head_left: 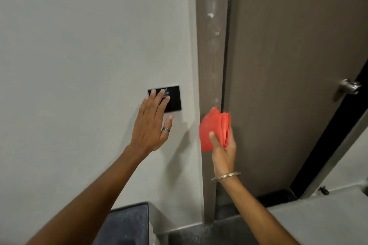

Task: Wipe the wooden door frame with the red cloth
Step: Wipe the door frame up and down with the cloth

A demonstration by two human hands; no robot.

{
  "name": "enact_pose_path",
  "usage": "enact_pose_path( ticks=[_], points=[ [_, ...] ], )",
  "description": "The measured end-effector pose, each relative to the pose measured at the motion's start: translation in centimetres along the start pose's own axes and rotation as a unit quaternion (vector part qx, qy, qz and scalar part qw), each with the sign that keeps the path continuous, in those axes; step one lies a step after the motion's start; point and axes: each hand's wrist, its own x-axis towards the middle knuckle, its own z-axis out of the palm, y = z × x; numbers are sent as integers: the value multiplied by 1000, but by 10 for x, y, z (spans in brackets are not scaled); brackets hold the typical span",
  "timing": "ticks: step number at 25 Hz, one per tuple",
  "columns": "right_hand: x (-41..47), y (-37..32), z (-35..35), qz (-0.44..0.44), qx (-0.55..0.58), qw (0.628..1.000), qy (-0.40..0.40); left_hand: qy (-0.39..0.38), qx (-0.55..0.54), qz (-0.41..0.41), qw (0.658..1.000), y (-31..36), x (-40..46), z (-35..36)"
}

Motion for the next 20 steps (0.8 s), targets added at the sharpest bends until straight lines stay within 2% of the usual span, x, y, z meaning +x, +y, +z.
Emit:
enact_pose_path(
  ticks=[2, 3, 4, 5, 6, 7, 8, 12, 15, 20],
  points=[
    [12, -21, 5, -155, -71, 985, 25, 34, 23, 16, 999, -1, 40, -9],
    [25, -26, 9, -240, -123, 963, 30, 48, 42, 24, 998, -3, 60, -13],
    [42, -24, 14, -329, -191, 924, 23, 64, 62, 31, 996, -6, 78, -18],
    [62, -20, 20, -406, -296, 864, -2, 85, 84, 39, 992, -8, 97, -24],
    [82, -12, 24, -451, -409, 793, -26, 105, 106, 48, 988, -10, 118, -30],
    [97, -5, 27, -464, -486, 739, -44, 123, 125, 53, 983, -12, 137, -37],
    [108, 2, 27, -468, -521, 712, -51, 137, 139, 56, 979, -14, 157, -44],
    [133, 10, 24, -533, -507, 677, -19, 183, 182, 50, 965, -24, 215, -65],
    [150, 3, 31, -571, -490, 659, 4, 199, 215, 41, 955, -26, 224, -63],
    [166, -36, 67, -579, -450, 673, 91, 223, 224, 38, 948, -30, 225, -58]
  ],
)
